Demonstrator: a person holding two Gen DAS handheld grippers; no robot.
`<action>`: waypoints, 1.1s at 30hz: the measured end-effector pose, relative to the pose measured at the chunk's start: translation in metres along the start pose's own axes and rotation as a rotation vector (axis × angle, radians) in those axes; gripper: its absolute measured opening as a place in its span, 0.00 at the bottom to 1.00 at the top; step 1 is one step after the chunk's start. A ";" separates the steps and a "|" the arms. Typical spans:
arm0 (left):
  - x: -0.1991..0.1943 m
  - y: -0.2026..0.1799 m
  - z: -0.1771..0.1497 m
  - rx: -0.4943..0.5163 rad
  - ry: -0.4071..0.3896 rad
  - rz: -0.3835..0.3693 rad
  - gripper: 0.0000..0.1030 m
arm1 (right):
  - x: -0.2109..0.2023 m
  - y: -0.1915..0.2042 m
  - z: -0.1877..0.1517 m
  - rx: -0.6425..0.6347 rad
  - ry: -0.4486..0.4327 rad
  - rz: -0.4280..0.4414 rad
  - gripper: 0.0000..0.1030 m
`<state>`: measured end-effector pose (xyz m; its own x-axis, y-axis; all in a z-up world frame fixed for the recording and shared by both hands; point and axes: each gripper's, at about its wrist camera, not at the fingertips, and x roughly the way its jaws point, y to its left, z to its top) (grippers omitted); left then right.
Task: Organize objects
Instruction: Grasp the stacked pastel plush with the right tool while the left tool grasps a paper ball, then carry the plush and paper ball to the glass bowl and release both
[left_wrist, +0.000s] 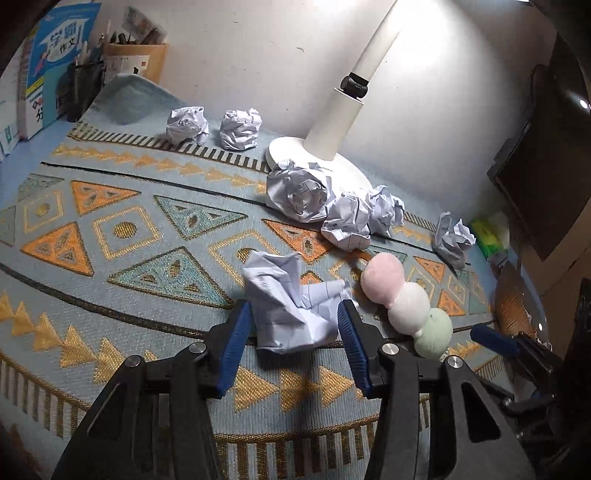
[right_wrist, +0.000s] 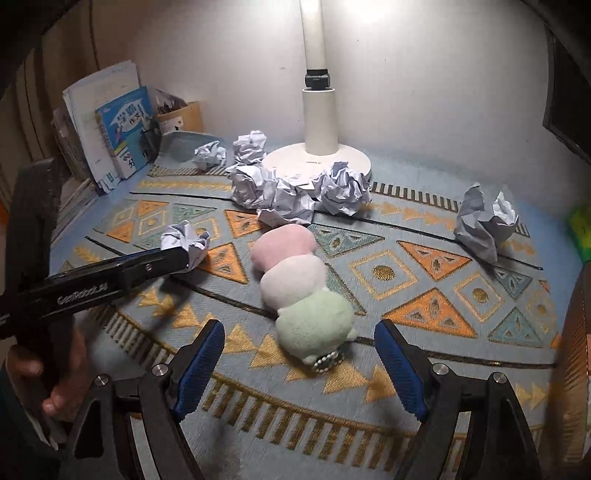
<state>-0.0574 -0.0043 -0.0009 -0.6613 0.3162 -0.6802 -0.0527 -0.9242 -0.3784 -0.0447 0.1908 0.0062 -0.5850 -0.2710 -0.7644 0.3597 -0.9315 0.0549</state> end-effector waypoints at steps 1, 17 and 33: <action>0.000 -0.002 -0.001 0.011 0.001 0.004 0.44 | 0.007 -0.001 0.004 -0.006 0.014 -0.002 0.80; 0.014 -0.016 -0.001 0.081 0.057 0.101 0.78 | 0.038 -0.005 0.010 0.043 -0.016 -0.024 0.53; 0.010 -0.029 -0.003 0.164 0.017 0.172 0.45 | 0.020 -0.001 0.006 0.040 -0.116 -0.003 0.53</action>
<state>-0.0598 0.0260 0.0015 -0.6584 0.1533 -0.7369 -0.0620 -0.9868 -0.1499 -0.0612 0.1846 -0.0053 -0.6670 -0.2920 -0.6854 0.3298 -0.9407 0.0797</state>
